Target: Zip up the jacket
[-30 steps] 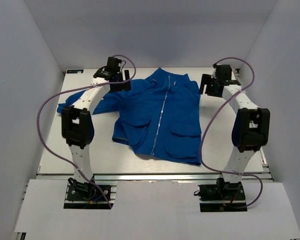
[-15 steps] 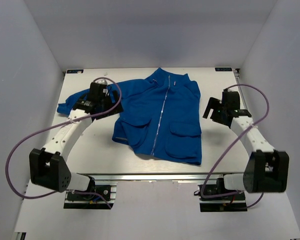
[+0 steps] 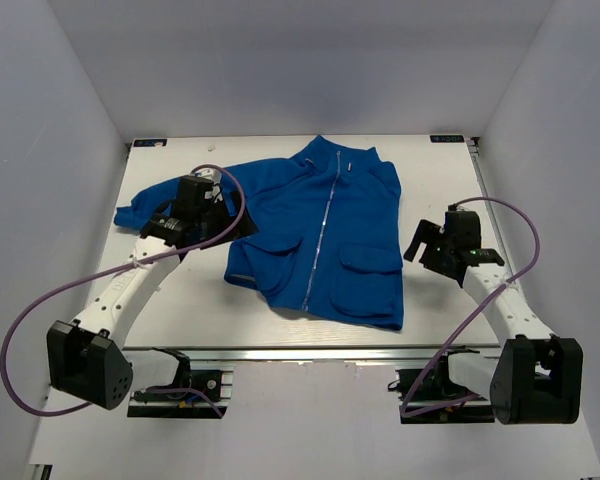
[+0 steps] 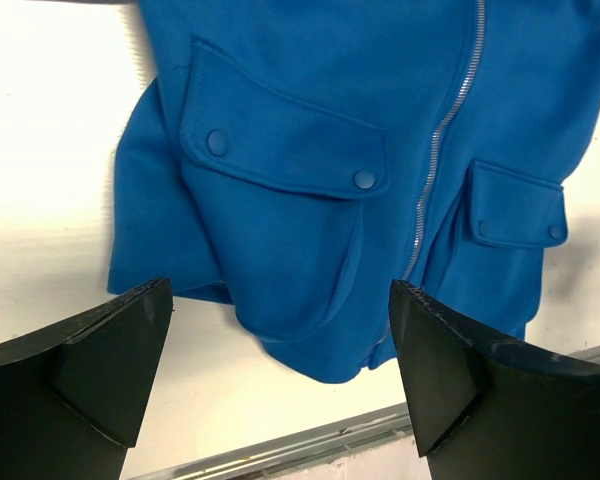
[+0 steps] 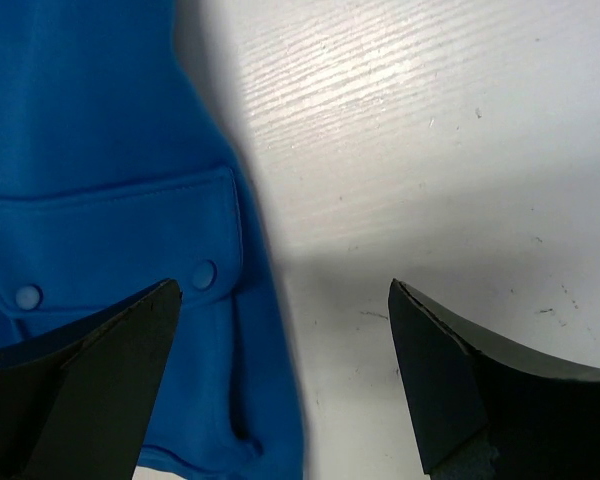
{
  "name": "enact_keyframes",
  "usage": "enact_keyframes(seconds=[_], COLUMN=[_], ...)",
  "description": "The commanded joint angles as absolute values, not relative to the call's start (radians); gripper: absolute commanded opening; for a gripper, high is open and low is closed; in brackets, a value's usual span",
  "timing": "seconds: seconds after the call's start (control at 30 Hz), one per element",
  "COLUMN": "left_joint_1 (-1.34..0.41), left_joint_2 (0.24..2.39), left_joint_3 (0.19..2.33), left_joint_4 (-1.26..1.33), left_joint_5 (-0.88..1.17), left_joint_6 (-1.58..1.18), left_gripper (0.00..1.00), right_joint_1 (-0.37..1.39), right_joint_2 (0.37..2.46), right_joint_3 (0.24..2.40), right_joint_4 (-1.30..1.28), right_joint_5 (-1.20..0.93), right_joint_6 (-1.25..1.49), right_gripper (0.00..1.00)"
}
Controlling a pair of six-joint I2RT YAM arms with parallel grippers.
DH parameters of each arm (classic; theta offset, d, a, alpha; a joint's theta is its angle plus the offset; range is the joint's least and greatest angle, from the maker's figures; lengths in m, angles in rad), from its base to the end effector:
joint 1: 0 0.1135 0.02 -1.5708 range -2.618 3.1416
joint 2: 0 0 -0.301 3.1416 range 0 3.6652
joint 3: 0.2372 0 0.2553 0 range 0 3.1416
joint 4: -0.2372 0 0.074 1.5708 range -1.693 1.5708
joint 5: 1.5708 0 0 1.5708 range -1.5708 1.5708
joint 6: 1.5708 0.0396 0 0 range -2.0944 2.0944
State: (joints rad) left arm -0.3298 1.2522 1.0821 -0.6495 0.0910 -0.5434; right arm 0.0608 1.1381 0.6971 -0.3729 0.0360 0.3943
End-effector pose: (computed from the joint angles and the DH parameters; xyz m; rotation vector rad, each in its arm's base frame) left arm 0.2428 -0.0869 0.3336 -0.2174 2.4403 -0.5095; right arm 0.2215 0.0121 0.2525 0.4137 2.3549 0.1725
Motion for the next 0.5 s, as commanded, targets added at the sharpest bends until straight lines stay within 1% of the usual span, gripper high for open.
enact_keyframes(seconds=[0.0,0.13,0.3,0.47], left_joint_1=[-0.331,-0.331,-0.331,-0.331], left_joint_2=[1.203,1.197,1.216,1.203], left_joint_3=[1.065,1.060,1.061,1.060], left_joint_4=[-0.647,-0.637,-0.644,-0.663], left_joint_5=[0.089,0.094,0.098,0.054], left_joint_6=[-0.549,-0.549,-0.552,-0.551], left_gripper=[0.98,0.98,0.98,0.98], right_joint_1=[0.058,0.058,0.058,0.058], right_joint_2=[1.100,1.040,1.000,0.962], right_joint_3=[0.687,0.684,0.684,0.667], right_joint_4=[-0.356,-0.319,-0.324,-0.302], right_joint_5=[0.014,-0.028,-0.009,-0.006], right_joint_6=[0.407,0.400,0.405,0.420], right_gripper=[0.89,0.89,0.89,0.90])
